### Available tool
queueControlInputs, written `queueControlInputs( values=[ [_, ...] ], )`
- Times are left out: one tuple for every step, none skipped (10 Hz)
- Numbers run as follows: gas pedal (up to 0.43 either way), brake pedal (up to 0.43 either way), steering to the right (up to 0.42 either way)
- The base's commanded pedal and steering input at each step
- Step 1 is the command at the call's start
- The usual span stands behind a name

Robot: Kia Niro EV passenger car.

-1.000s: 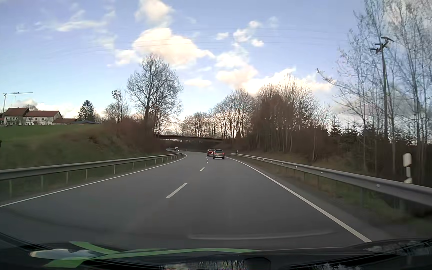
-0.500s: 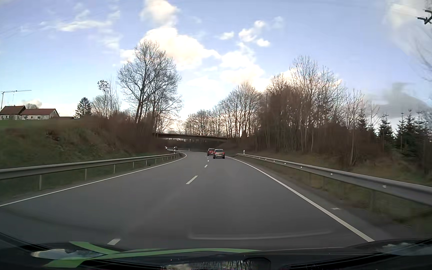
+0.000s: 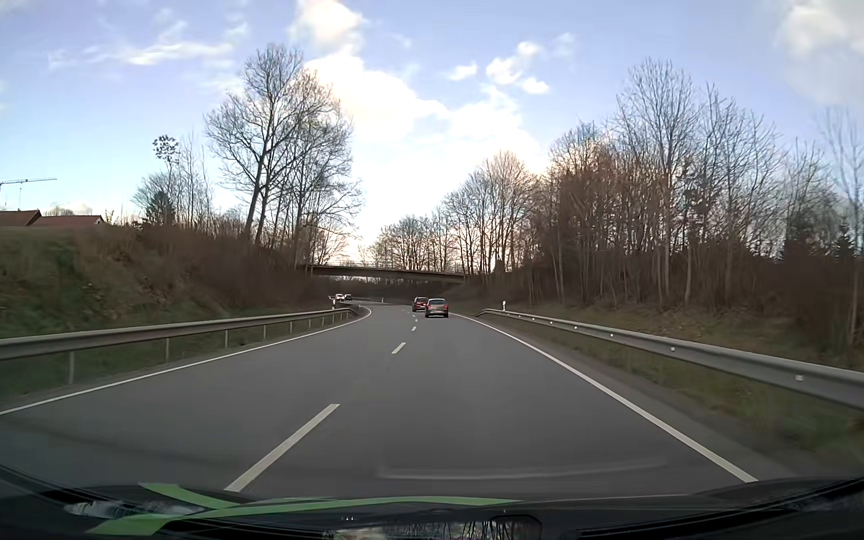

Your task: Follow the waypoints while adhering to traffic rules and regulations

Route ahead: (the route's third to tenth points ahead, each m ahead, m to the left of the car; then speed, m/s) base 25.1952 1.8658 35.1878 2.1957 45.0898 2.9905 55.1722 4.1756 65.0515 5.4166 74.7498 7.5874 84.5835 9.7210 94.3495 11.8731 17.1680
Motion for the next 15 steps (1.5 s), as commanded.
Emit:
queueControlInputs(
  values=[
    [0.13, 0.0, -0.01],
    [0.13, 0.0, -0.01],
    [0.13, 0.0, -0.009],
    [0.13, 0.0, -0.01],
    [0.13, 0.0, -0.01],
    [0.13, 0.0, -0.01],
    [0.13, 0.0, -0.01],
    [0.13, 0.0, -0.01],
    [0.13, 0.0, -0.009],
    [0.13, 0.0, -0.009],
    [0.13, 0.0, -0.01],
    [0.13, 0.0, -0.01],
    [0.13, 0.0, -0.01],
    [0.13, 0.0, -0.011],
    [0.13, 0.0, -0.011]
  ],
)
